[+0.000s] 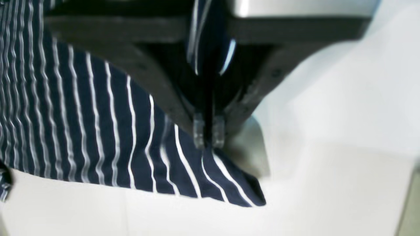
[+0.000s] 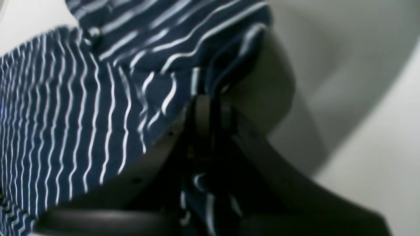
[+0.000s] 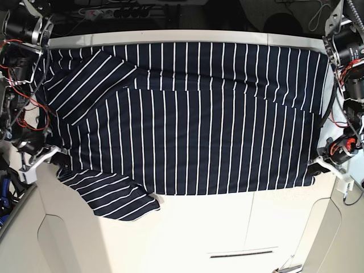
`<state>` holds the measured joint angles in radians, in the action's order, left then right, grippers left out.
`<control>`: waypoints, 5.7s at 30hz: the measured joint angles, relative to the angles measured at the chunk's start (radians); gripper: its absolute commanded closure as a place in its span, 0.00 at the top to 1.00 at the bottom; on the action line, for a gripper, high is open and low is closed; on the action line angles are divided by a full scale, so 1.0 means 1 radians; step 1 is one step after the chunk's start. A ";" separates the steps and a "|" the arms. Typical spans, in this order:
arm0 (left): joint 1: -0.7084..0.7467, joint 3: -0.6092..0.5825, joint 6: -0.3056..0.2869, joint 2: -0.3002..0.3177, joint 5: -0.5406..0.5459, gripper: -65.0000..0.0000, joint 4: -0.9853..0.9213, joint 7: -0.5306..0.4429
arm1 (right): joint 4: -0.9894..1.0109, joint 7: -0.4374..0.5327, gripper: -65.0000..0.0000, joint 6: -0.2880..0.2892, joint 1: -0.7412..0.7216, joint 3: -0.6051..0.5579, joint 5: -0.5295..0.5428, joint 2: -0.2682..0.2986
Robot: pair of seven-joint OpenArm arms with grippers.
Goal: Fold the T-shirt properly
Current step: 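Lift the grasped edges and fold them toward the shoulders, then lay the folded layer onto the shoulders and open both grippers, then grasp both ends of the folded strip with both grippers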
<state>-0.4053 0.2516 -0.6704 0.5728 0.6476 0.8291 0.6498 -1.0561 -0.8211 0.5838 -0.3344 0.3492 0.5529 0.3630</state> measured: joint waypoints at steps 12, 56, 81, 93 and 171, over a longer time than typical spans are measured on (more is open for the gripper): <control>0.224 0.064 -0.020 0.056 0.130 0.00 0.288 0.115 | -0.176 -0.014 0.00 0.005 0.167 0.017 0.058 0.066; 0.482 0.187 -0.026 0.009 0.158 0.00 0.508 0.154 | -0.001 0.272 0.50 -0.035 0.053 0.143 -0.050 0.022; 0.483 0.187 -0.026 0.009 0.154 0.00 0.508 0.147 | 0.179 0.200 0.00 -0.012 -0.045 -0.068 -0.076 -0.150; 0.492 0.244 -0.026 0.028 0.198 0.00 0.665 0.248 | -0.156 -0.255 0.00 -0.006 -0.041 0.130 0.127 -0.140; 0.856 0.545 0.031 -0.014 0.290 0.53 0.889 0.368 | -0.848 -0.264 0.00 0.013 0.544 0.371 0.200 -0.183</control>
<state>0.4511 0.7963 -0.6399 0.5591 0.9379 1.7180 1.0176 -1.9041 -1.0855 0.5968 0.2100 0.7200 0.7532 0.1802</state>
